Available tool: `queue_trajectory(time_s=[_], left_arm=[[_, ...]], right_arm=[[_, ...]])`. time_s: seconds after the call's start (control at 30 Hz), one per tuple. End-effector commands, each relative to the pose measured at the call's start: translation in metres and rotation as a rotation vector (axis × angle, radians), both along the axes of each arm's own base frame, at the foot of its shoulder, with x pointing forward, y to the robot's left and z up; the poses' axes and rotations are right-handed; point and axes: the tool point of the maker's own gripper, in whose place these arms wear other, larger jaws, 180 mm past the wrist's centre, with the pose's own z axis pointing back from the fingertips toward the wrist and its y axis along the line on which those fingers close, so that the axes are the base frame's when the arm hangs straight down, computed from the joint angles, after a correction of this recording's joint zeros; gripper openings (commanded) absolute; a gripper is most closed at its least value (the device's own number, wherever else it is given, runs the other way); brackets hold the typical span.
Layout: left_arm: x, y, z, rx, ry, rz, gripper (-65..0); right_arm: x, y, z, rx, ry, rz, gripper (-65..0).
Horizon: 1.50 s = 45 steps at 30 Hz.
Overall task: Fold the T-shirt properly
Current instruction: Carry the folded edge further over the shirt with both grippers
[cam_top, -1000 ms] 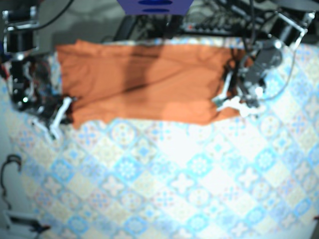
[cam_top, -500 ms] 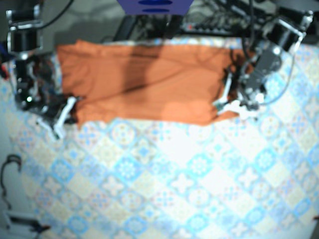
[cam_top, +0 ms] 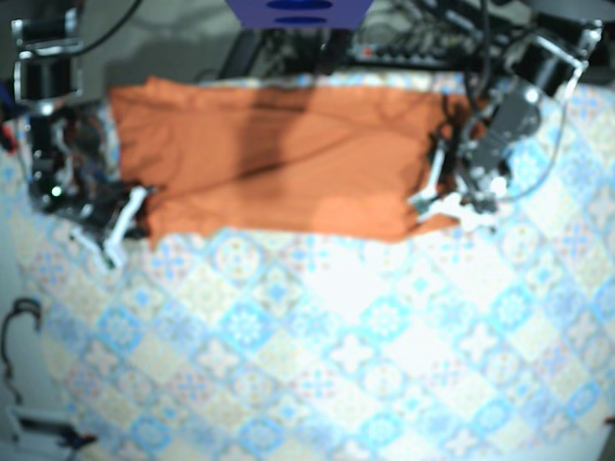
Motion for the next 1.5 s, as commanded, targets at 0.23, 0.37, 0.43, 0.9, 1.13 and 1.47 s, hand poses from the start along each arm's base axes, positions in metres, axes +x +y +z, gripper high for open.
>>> queue_trajectory(time_s=[0.23,0.37,0.43,0.9,1.13,1.47], left_arm=[[0.023,0.013,0.017,-0.034,-0.086,0.088,-26.8],[0.024,0.015,0.018,-0.034,-0.090,0.094,-30.3],[0.024,0.014,0.018,-0.034,-0.090,0.093,-32.5],[0.025,0.015,0.019,-0.036,-0.094,0.100,-65.0],[0.036,0.017,0.031,-0.048,-0.158,0.141,-65.0],[0.058,0.015,0.074,-0.089,-0.287,0.149,-65.0]], right_arm=[[0.011,-0.005,0.015,0.004,-0.048,0.000,-65.0],[0.011,-0.005,0.015,0.004,-0.048,0.000,-65.0],[0.011,-0.005,0.015,0.003,-0.046,0.000,-65.0],[0.011,-0.005,0.015,0.003,-0.046,0.000,-65.0],[0.011,-0.005,0.015,0.003,-0.046,0.000,-65.0],[0.011,-0.006,0.015,0.004,-0.049,-0.003,-65.0]])
